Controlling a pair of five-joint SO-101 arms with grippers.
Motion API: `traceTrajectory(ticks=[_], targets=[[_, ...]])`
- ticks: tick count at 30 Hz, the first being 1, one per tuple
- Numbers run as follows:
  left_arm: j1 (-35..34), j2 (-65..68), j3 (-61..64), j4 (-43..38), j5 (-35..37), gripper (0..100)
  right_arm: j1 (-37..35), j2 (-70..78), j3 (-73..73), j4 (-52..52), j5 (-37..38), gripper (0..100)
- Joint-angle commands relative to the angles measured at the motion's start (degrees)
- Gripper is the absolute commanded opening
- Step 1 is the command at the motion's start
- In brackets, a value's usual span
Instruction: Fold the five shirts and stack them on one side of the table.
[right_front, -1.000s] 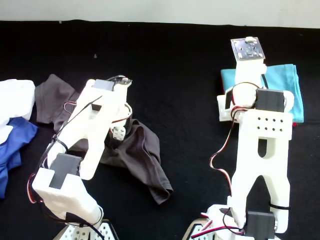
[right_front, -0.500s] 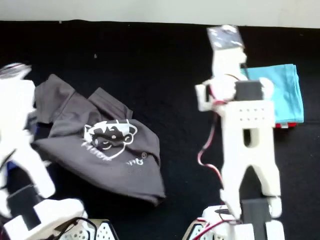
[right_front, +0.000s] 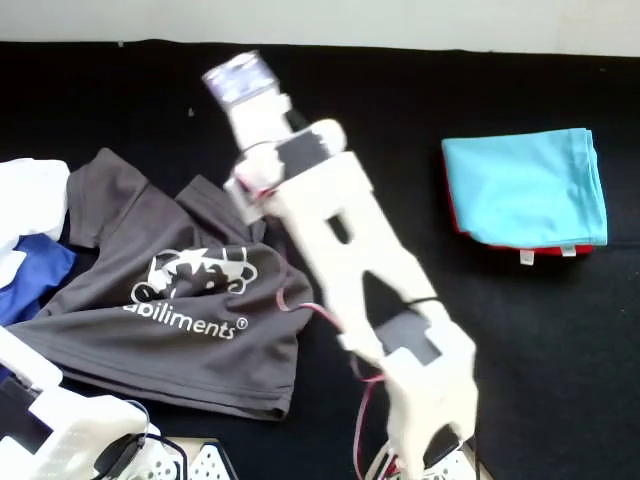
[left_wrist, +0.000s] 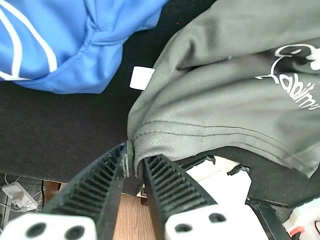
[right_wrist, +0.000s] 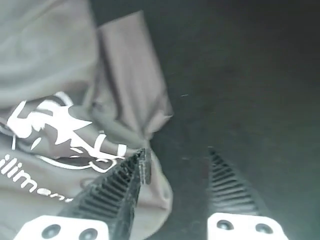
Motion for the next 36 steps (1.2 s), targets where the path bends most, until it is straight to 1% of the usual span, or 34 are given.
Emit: traceTrajectory(ticks=[1,9,16,17,18,19,20,21,22,23,25,28,30,32,34,36], targets=[[-0.8,0.0,-1.8,-0.2,-0.5,1,-3.7,6.6,-6.7,-0.8,-0.7,31.3],[-1.2,0.0,-1.8,-0.1,-0.5,1,-7.1,23.8,-21.9,-0.9,-0.7,31.7],[-1.0,0.0,-1.8,-0.1,-0.5,1,-5.8,38.5,-34.3,-0.3,-0.5,31.7],[-0.9,0.0,-1.8,-0.1,-0.4,1,-5.3,40.0,-35.2,-0.1,-0.4,30.5],[-0.9,0.0,-1.8,-0.1,-0.4,1,-4.6,41.2,-36.2,0.7,-0.4,27.1],[-0.9,0.0,-1.8,-0.1,-0.4,1,-3.9,42.1,-37.1,1.7,-0.3,20.7],[-0.8,-0.1,-1.8,-0.1,-0.4,1,-3.4,42.6,-38.0,2.4,-0.3,12.2],[-0.6,-0.1,-1.8,-0.1,-0.4,1,-2.2,42.9,-39.1,3.3,-0.3,2.2],[0.1,0.0,-1.8,-0.1,-0.4,1,-1.0,43.0,-40.2,3.9,-0.3,0.1],[0.8,0.0,-1.8,-0.1,-0.3,1,0.3,43.0,-41.4,5.1,-0.3,3.6],[2.6,0.0,-1.8,-0.1,-0.2,1,3.3,42.9,-45.1,7.3,-0.3,0.4],[6.0,0.0,-1.9,-0.1,0.3,1,8.7,42.9,-54.3,12.7,-0.3,0.5],[8.4,0.0,-2.3,-0.1,3.4,1,12.6,42.9,-61.6,16.9,-0.3,0.5],[11.5,-0.4,-2.4,-0.1,5.8,1,16.8,42.9,-66.9,17.8,1.2,0.5],[15.2,-0.6,-2.5,-0.1,7.6,1,20.8,41.0,-67.1,17.8,3.4,0.5],[18.6,-0.6,-4.3,-0.1,10.3,1,24.3,37.1,-65.1,17.8,3.6,0.5]])
